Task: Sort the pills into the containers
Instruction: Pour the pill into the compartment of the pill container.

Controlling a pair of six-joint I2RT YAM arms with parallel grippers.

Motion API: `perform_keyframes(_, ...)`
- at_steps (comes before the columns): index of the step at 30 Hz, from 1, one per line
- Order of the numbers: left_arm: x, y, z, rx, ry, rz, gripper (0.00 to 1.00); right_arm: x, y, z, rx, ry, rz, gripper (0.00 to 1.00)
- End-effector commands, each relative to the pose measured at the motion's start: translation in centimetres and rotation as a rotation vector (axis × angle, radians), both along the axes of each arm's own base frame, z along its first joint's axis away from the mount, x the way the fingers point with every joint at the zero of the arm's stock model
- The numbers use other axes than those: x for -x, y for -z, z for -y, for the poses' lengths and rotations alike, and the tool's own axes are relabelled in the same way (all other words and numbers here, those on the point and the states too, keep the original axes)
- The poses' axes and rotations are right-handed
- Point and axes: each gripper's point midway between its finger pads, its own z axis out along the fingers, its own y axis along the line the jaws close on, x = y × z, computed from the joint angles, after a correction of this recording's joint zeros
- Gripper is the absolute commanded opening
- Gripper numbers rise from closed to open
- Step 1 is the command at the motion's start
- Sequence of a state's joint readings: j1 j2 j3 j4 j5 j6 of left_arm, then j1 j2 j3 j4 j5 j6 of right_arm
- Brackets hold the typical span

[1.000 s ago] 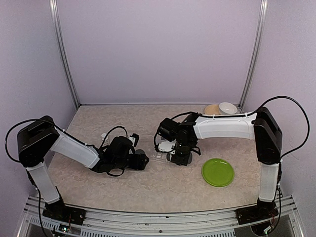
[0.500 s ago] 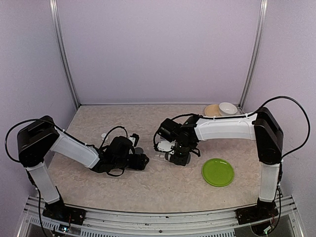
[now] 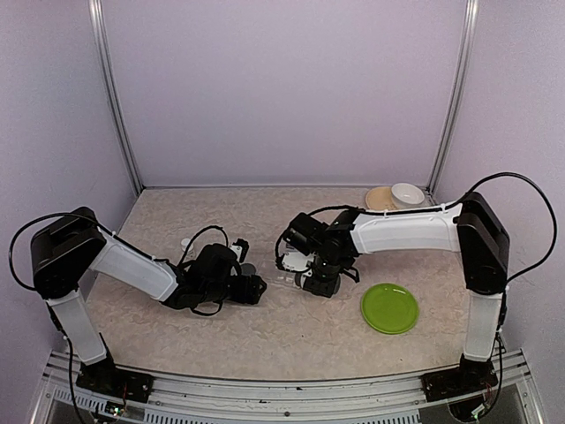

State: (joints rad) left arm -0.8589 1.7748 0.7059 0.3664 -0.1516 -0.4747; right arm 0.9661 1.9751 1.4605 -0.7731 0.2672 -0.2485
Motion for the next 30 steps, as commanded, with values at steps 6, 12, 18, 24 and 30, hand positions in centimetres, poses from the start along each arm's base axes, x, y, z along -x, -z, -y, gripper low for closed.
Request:
perform_keyframes(6,0.6,0.5,0.2,-0.001,0.012,-0.023,0.86,-0.1,-1.7,-0.6,-0.061,0.004,0.06,0.28)
perform_keyframes(12,0.6,0.6,0.2,0.0,0.012,-0.024,0.86,-0.4,-2.0,-0.7,-0.083,0.01,0.084,0.28)
perform_keyframes(18,0.7,0.7,0.1,-0.002,0.012,-0.026,0.86,-0.8,-2.4,-0.7,-0.105,0.017,0.115,0.28)
perform_keyframes(24,0.6,0.5,0.1,0.004,0.008,-0.023,0.86,-1.0,-3.0,-0.9,-0.144,0.019,0.149,0.28)
perform_keyframes(30,0.6,0.4,0.0,0.002,0.004,-0.019,0.86,-1.1,-3.7,-1.1,-0.198,0.02,0.183,0.28)
